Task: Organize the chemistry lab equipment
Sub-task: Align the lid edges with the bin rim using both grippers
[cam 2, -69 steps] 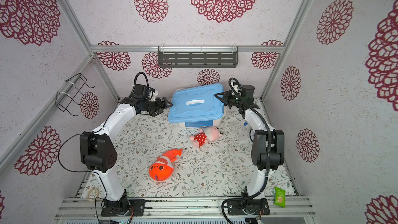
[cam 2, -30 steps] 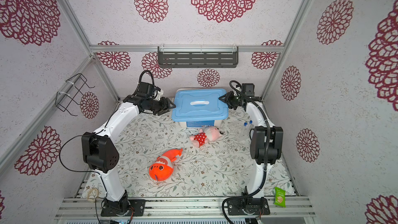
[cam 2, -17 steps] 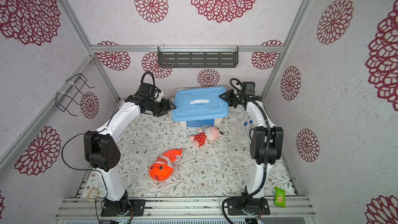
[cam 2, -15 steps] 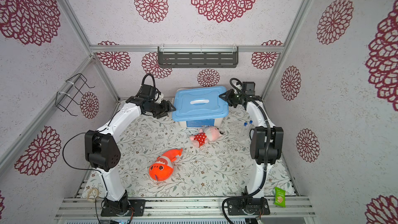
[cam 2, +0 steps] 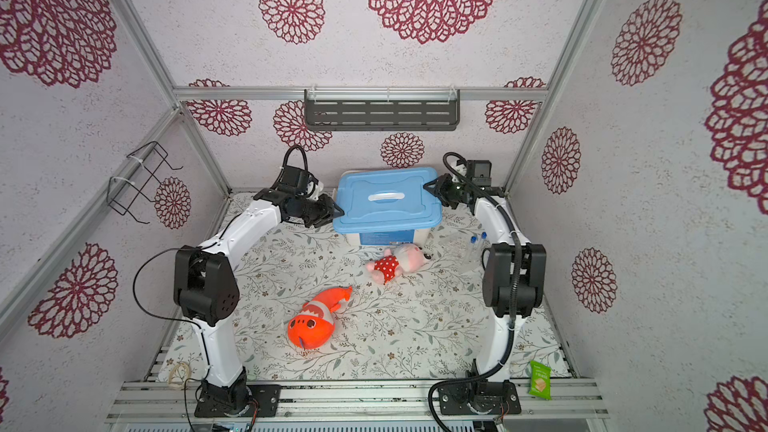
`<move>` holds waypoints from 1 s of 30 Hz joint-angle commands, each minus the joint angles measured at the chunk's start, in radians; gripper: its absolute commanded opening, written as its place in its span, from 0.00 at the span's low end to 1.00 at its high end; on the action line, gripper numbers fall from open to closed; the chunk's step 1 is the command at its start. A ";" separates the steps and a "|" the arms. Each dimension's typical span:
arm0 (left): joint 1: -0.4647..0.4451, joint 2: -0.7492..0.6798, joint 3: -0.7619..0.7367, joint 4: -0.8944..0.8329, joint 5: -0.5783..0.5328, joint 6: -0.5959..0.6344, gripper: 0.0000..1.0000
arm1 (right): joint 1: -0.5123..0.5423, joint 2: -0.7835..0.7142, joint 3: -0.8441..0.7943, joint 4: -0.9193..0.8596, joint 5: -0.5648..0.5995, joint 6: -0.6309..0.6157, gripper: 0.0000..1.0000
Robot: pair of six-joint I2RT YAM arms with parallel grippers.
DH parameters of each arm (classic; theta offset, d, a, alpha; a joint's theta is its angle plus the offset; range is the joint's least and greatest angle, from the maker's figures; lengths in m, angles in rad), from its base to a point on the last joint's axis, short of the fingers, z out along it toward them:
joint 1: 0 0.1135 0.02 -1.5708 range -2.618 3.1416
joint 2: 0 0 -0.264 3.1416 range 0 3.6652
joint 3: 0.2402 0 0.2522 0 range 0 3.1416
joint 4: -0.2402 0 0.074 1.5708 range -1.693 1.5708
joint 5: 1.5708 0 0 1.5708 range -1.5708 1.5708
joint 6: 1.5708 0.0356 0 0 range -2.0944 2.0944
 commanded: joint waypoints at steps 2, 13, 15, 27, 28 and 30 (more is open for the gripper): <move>-0.007 0.020 0.026 0.011 0.009 0.008 0.36 | -0.014 -0.026 -0.014 0.050 0.092 -0.028 0.36; -0.007 0.015 0.111 -0.007 0.000 0.018 0.31 | -0.014 -0.044 -0.020 0.090 0.074 -0.009 0.36; -0.007 0.026 0.132 -0.013 -0.001 0.022 0.31 | -0.014 -0.041 -0.018 0.094 0.074 -0.009 0.36; -0.007 0.111 0.231 -0.052 -0.033 0.043 0.35 | -0.014 -0.016 0.014 0.092 0.110 -0.036 0.37; -0.007 0.120 0.243 -0.062 -0.035 0.048 0.35 | -0.014 -0.013 0.016 0.089 0.117 -0.039 0.38; -0.007 0.135 0.258 -0.086 -0.050 0.054 0.35 | -0.014 -0.004 0.023 0.084 0.119 -0.054 0.40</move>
